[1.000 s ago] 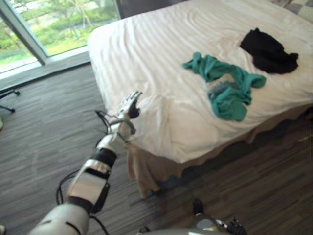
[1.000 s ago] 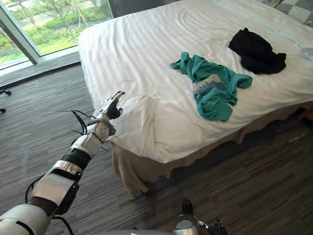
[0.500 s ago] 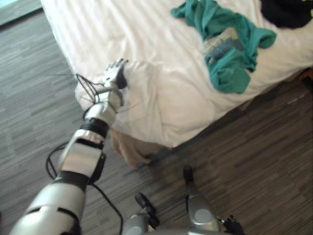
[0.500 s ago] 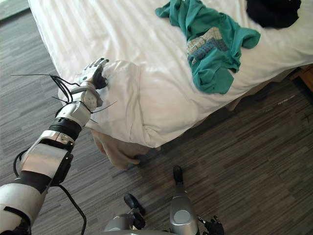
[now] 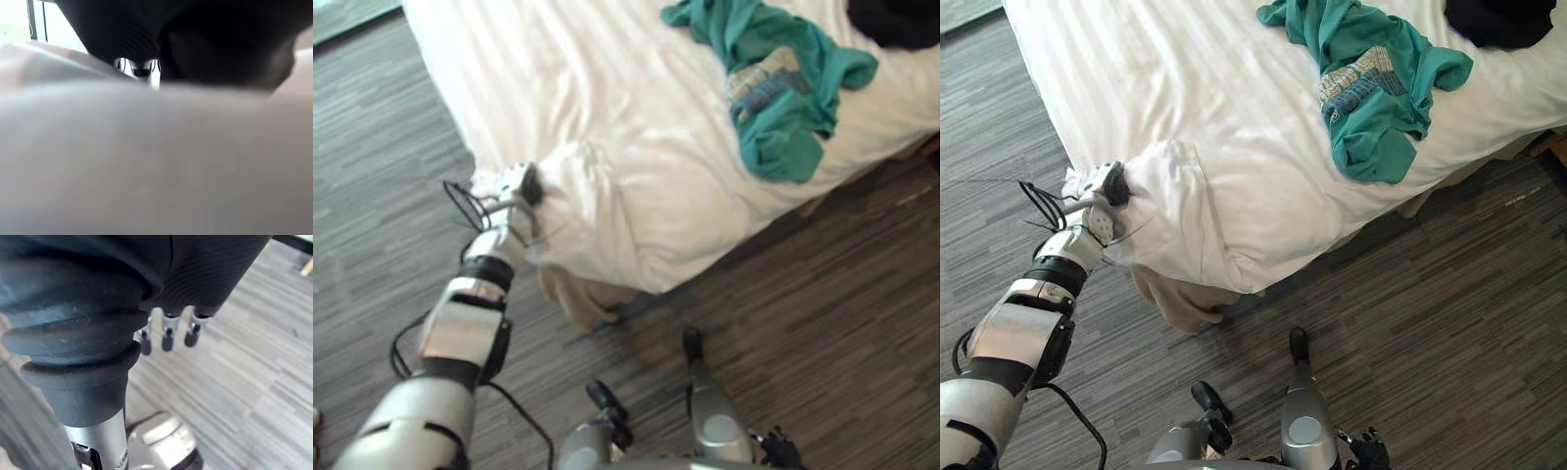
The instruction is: Tidy the bed and pick cloth on bed and put in laundry
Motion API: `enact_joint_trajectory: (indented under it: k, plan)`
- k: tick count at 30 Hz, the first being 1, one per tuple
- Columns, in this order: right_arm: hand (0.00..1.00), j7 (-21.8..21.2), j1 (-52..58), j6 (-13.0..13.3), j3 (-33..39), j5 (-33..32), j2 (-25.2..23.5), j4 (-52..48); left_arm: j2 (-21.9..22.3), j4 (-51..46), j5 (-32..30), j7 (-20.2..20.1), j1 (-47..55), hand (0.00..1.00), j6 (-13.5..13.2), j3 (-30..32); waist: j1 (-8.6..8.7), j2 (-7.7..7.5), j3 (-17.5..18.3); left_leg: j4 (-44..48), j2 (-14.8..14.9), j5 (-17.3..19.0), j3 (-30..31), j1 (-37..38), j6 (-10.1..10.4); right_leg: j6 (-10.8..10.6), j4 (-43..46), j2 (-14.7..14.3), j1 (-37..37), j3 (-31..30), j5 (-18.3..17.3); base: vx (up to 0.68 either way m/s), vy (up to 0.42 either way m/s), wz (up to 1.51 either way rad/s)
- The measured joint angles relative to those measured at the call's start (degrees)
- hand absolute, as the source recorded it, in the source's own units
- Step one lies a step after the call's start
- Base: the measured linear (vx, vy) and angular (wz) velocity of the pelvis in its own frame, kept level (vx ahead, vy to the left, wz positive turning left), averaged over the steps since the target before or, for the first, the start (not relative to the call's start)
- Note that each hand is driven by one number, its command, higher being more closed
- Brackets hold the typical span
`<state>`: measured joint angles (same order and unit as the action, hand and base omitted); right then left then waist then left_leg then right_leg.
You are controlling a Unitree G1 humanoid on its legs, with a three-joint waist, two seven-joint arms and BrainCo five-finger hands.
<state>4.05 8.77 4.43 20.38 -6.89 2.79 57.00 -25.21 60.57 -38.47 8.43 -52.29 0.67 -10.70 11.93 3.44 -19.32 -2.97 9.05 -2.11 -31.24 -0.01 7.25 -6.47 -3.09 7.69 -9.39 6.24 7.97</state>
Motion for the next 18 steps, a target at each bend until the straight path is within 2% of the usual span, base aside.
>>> enact_joint_trajectory:
  k: [6, 9, 11, 12, 16, 17, 18]
  plan:
    - [0.00, 0.82, 0.07, -0.87, 0.47, 0.74, 0.31, -0.08, 0.27, -5.00, 3.86, -2.21, 7.31, 1.00, -0.74, -1.75, -0.51, 0.86, 0.48, -0.17, -0.21, -0.27, 2.51, 0.74, -0.35, 0.33, 0.00, 0.54, 2.37, 2.50, -0.26, -0.06, -0.020, 0.23]
    - [0.00, 0.83, 0.09, -1.06, 0.56, 0.78, 0.96, -0.09, 0.38, -11.28, 6.00, -2.49, 12.79, 1.00, -1.27, -3.07, -0.93, 1.84, 1.12, -0.37, -0.20, -0.48, 4.02, 1.03, -0.59, 0.22, -0.02, 0.62, 3.37, 3.75, -0.36, 0.00, -0.018, 0.19]
    - [0.00, 0.79, 0.47, -1.45, 0.59, 0.98, 1.14, -0.02, 0.83, -17.39, 7.69, -3.62, 18.02, 1.00, -1.69, -3.53, -1.86, 2.47, 1.65, -1.16, -0.14, -0.80, 4.44, 2.27, -0.39, 0.19, -0.16, 0.48, 4.63, 4.77, -0.38, 0.01, -0.024, 0.11]
    - [0.00, 0.78, 0.58, -1.71, 0.85, 1.10, 1.24, 0.02, 1.41, -19.59, 8.22, -3.96, 20.45, 0.00, -1.87, -3.46, -1.99, 2.63, 1.94, -1.21, -0.12, -0.80, 4.70, 2.76, -0.38, 0.08, -0.26, 0.48, 5.43, 5.14, -0.46, 0.01, -0.016, 0.15]
    - [0.00, 0.74, 0.97, -2.60, 1.79, 3.02, 1.56, 0.20, 3.16, -23.42, 8.75, -5.96, 29.23, 0.00, -2.25, -2.25, -2.30, 2.80, 4.21, -1.25, -0.10, -0.80, 6.78, 3.29, -0.38, -0.30, -1.18, 0.57, 7.70, 7.42, -0.75, 0.01, -0.016, 0.26]
    - [0.00, 0.73, 1.00, -2.61, 1.75, 3.04, 1.73, 0.21, 3.28, -24.07, 8.75, -6.07, 31.44, 0.00, -2.24, -1.30, -2.58, 2.79, 4.29, -1.30, -0.07, -0.80, 7.17, 3.80, -0.38, -0.47, -1.27, 0.56, 8.49, 7.81, -0.91, -0.01, -0.017, 0.20]
    - [0.00, 0.57, 1.43, -2.94, 1.71, 3.49, 2.16, 0.26, 3.84, -24.36, 8.67, -6.44, 34.67, 0.00, -2.30, 1.19, -3.60, 2.81, 4.71, -1.49, -0.04, -0.80, 7.63, 4.58, -0.38, -0.56, -1.39, 0.55, 9.56, 8.28, -1.23, -0.02, -0.016, 0.20]
